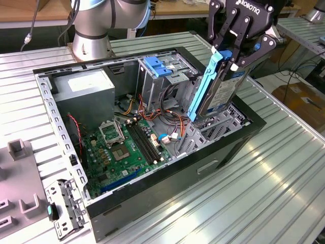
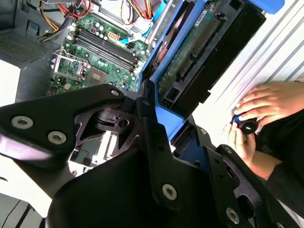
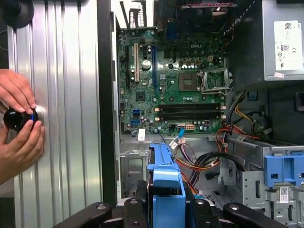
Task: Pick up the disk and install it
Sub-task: 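Insert the disk into the insertion slot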
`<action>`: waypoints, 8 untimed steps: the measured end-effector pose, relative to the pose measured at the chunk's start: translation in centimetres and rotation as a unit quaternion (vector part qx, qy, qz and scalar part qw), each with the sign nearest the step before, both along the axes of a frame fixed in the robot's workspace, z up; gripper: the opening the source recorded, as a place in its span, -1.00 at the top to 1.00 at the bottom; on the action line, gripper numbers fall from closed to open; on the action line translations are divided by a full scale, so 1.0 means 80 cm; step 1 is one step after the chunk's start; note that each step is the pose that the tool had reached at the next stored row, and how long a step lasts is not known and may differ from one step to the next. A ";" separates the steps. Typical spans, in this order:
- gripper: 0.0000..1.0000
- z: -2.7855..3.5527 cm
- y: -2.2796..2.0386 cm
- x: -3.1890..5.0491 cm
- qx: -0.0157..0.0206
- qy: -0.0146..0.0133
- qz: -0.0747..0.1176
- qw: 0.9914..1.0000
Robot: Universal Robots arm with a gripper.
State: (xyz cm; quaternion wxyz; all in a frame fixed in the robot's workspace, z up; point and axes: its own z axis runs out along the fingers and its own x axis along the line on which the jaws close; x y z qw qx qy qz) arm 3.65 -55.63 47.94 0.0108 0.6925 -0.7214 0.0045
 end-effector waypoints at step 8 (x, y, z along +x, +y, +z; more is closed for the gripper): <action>0.26 -0.0123 -0.0044 0.023 -0.003 0.000 0.000 1.000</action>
